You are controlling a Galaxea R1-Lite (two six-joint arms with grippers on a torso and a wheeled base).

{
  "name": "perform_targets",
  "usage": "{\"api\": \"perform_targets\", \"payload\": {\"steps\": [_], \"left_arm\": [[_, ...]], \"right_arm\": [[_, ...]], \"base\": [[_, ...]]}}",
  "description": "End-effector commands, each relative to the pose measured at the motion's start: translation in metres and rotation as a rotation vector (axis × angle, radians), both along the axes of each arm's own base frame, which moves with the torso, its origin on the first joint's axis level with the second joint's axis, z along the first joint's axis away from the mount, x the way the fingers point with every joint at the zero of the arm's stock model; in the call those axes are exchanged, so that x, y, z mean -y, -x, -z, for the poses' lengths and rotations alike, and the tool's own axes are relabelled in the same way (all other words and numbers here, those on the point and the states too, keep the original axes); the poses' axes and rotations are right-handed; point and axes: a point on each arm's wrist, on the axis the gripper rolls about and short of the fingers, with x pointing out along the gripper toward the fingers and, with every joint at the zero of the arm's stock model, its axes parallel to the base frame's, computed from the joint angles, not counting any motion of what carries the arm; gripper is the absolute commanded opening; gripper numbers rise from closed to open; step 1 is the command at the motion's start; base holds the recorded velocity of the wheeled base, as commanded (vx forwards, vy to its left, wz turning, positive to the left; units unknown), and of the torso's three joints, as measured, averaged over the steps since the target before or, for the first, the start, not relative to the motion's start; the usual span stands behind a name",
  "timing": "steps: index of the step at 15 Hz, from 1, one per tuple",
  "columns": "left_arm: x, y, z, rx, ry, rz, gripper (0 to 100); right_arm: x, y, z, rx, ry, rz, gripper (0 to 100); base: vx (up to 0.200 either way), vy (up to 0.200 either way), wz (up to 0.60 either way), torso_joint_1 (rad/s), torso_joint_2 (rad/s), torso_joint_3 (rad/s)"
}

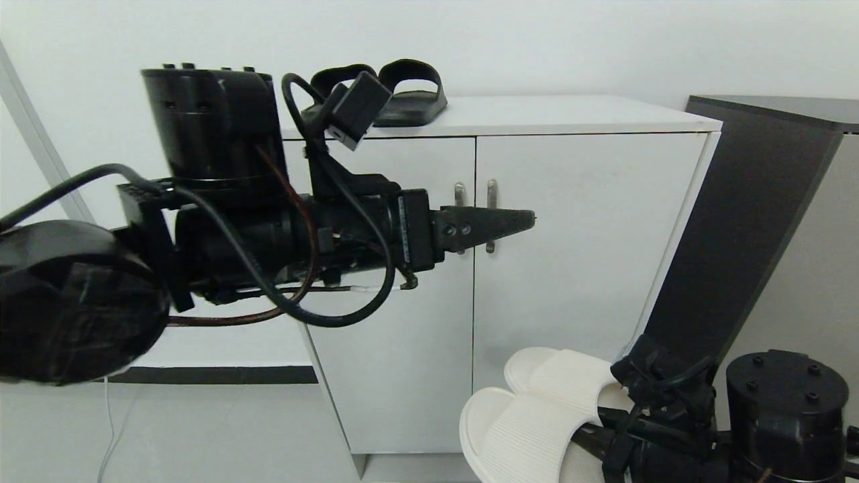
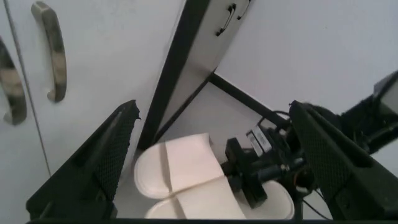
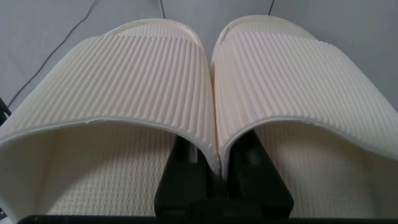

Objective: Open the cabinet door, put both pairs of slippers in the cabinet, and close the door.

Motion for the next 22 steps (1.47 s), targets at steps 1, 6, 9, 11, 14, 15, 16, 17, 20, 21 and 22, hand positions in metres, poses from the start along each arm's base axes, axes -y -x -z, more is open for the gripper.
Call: {"api": "perform_targets", "payload": {"steps": [1, 6, 9, 11, 14, 15, 16, 17, 20, 21, 22], "left_arm": [[0.018, -0.025, 0.01, -0.025, -0.013, -0.009, 100], [0.035, -0.056, 0.021, -0.034, -0.024, -0.118, 100], [0.04, -0.067, 0.022, -0.051, -0.009, -0.151, 100], [0.04, -0.071, 0.019, -0.047, -0.005, -0.182, 100], [0.039, -0.077, 0.023, -0.053, -0.013, -0.233, 100], [0.041, -0.079, 0.026, -0.056, -0.016, -0.231, 100], [0.045, -0.084, 0.028, -0.059, -0.018, -0.231, 100], [0.048, -0.089, 0.031, -0.062, -0.022, -0.234, 100], [0.058, -0.097, 0.035, -0.069, -0.023, -0.229, 100], [0.059, -0.097, 0.034, -0.08, -0.011, -0.23, 100], [0.058, -0.097, 0.033, -0.09, -0.004, -0.23, 0]], "right_arm": [[-0.001, 0.0, 0.002, -0.005, 0.005, -0.001, 0], [-0.002, -0.001, 0.005, -0.017, 0.015, -0.002, 0], [-0.002, -0.002, 0.006, -0.021, 0.018, -0.004, 0], [-0.002, -0.002, 0.006, -0.019, 0.017, -0.002, 0], [-0.002, -0.001, 0.007, -0.024, 0.019, -0.003, 0], [-0.001, -0.001, 0.007, -0.022, 0.019, -0.004, 0], [-0.002, -0.001, 0.007, -0.023, 0.02, -0.004, 0], [-0.001, -0.001, 0.008, -0.025, 0.022, -0.004, 0], [-0.002, -0.001, 0.009, -0.032, 0.026, -0.005, 0], [-0.001, -0.001, 0.01, -0.034, 0.031, -0.005, 0], [-0.001, -0.001, 0.009, -0.031, 0.027, -0.005, 0]], "base": [[0.0, 0.0, 0.0, 0.0, 0.0, 0.0], [0.0, 0.0, 0.0, 0.0, 0.0, 0.0], [0.0, 0.0, 0.0, 0.0, 0.0, 0.0], [0.0, 0.0, 0.0, 0.0, 0.0, 0.0], [0.0, 0.0, 0.0, 0.0, 0.0, 0.0], [0.0, 0.0, 0.0, 0.0, 0.0, 0.0], [0.0, 0.0, 0.0, 0.0, 0.0, 0.0], [0.0, 0.0, 0.0, 0.0, 0.0, 0.0], [0.0, 0.0, 0.0, 0.0, 0.0, 0.0], [0.0, 0.0, 0.0, 0.0, 0.0, 0.0], [0.0, 0.0, 0.0, 0.0, 0.0, 0.0]]}}
